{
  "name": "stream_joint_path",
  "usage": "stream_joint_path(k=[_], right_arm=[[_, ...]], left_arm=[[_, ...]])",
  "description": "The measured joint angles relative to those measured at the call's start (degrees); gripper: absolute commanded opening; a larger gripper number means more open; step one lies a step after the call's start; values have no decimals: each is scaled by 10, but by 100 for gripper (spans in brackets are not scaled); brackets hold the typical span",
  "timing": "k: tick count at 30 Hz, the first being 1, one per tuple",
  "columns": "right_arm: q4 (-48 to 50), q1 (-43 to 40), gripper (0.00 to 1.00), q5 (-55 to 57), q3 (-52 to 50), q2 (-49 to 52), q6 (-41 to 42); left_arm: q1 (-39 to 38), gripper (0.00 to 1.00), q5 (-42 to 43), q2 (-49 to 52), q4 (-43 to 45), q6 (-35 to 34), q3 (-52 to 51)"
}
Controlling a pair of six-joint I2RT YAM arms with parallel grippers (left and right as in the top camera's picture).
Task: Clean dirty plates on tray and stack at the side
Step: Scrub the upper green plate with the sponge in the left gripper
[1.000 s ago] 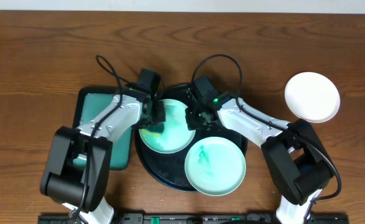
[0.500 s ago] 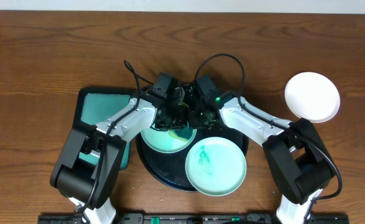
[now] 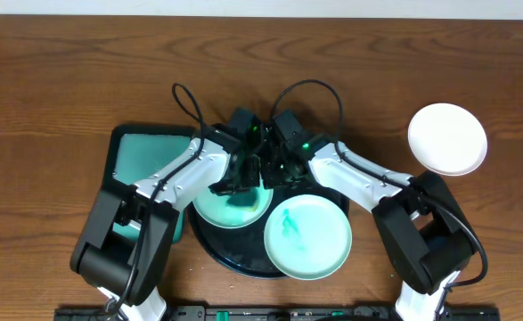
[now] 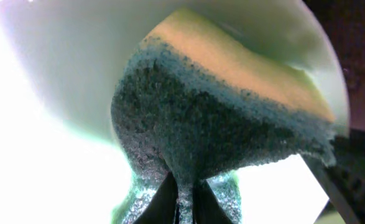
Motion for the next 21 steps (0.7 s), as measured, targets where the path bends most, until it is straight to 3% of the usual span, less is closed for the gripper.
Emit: stream_joint_path(k=[21], right_arm=[[2,0,1,-23,0,0,3]], left_arm=[[-1,7,-207,2,-92,-115,-4]])
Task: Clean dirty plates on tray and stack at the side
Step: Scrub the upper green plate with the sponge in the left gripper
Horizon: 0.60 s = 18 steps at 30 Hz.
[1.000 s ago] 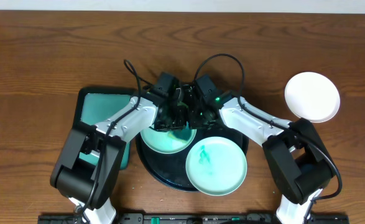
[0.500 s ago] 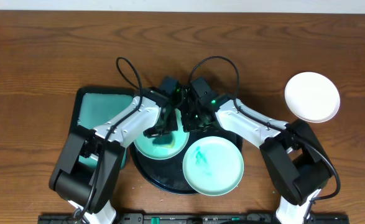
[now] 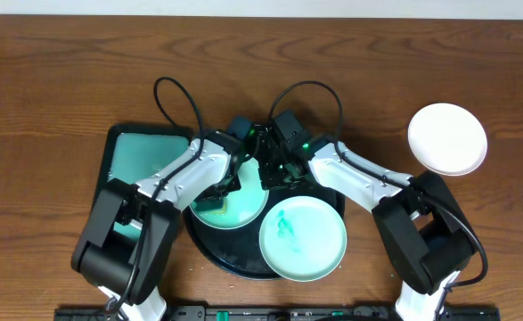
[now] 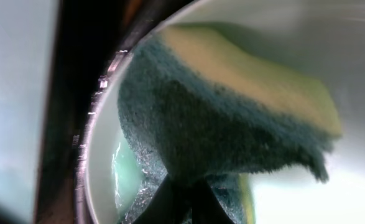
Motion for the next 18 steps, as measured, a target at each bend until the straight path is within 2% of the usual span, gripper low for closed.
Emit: stream_joint_path(k=[5,18], right_arm=[[1,4,1,0,0,0,1],[-2,4,1,2,1,0,2]], left_arm=[[0,7,-6,2,1,9,-2],[32,7,78,-11,35,149,-10]])
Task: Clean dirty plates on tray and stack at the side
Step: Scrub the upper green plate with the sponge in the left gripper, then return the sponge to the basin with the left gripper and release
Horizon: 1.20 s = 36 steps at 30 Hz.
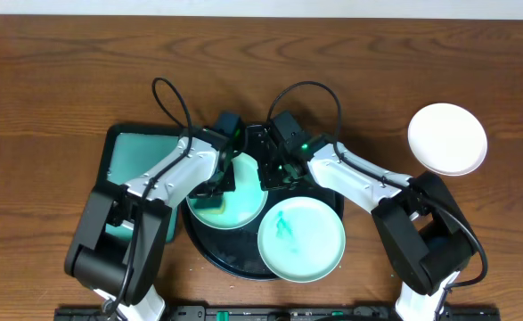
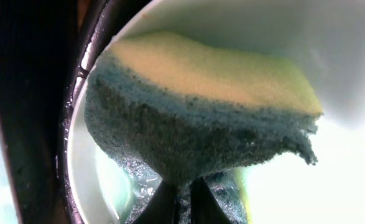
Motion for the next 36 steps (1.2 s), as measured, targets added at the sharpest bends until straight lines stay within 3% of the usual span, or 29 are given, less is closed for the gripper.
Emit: stream_joint_path(k=[7,14,20,27,36], right_arm=[[-4,0,1,9,0,0,2],[-4,0,1,10,0,0,2],[-4,0,2,11,0,0,2],[-4,0,1,12,0,0,2],[-4,0,1,13,0,0,2]], left_arm=[[0,7,26,-24,13,23,0],[-7,7,72,-111,14,24,-4],[3,7,29,-171,-3,17,-4],[93,7,-33,-181,-25,16,-4],[208,7,-50,-179,-26,16,-4]])
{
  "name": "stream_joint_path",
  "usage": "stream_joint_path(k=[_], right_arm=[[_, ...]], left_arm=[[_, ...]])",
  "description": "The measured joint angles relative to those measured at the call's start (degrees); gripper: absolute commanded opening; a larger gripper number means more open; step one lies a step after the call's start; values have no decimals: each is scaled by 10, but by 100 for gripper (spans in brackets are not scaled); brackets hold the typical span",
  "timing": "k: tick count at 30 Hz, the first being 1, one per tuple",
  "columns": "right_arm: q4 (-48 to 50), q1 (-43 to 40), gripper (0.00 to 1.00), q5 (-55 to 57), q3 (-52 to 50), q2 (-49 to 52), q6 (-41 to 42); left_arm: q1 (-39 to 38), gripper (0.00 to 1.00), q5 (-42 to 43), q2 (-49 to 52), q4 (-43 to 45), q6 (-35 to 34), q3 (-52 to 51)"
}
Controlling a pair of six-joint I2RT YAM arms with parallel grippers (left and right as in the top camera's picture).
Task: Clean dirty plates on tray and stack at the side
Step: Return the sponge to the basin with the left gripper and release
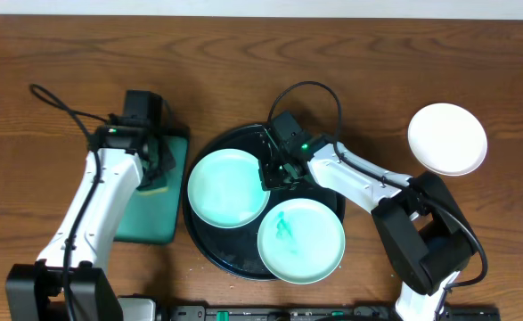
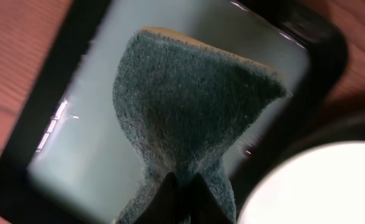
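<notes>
My left gripper (image 1: 157,168) is shut on a blue-and-yellow sponge (image 2: 188,106) and holds it over the rectangular teal basin (image 1: 145,221) on the left. On the round black tray (image 1: 209,251) lie two teal plates. The left plate (image 1: 225,189) looks wiped clean, while the front plate (image 1: 301,241) carries a dark green smear. My right gripper (image 1: 270,171) sits at the right rim of the clean plate and appears shut on it. In the left wrist view the left gripper (image 2: 181,183) pinches the sponge above the basin (image 2: 89,124).
A white plate (image 1: 447,138) rests alone on the wooden table at the far right. Cables loop above both arms near the back of the round tray. The basin's right edge lies right beside the round tray.
My left gripper has left the teal plate and moved left, and now holds the sponge over the basin. The right gripper stays at the plate's rim.
The sponge in my left gripper was pressed on the left teal plate, first near its middle, then at its left rim by the tray edge, with the right gripper at the plate's right rim. Now the plate shows clean and the sponge is over the basin.
</notes>
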Motion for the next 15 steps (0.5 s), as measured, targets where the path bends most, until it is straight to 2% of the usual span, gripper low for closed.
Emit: stream_joint_path(k=[15], right_arm=[[0,0,1,1,0,0,0]], left_arm=[[10,7,0,134,48,0,-4]])
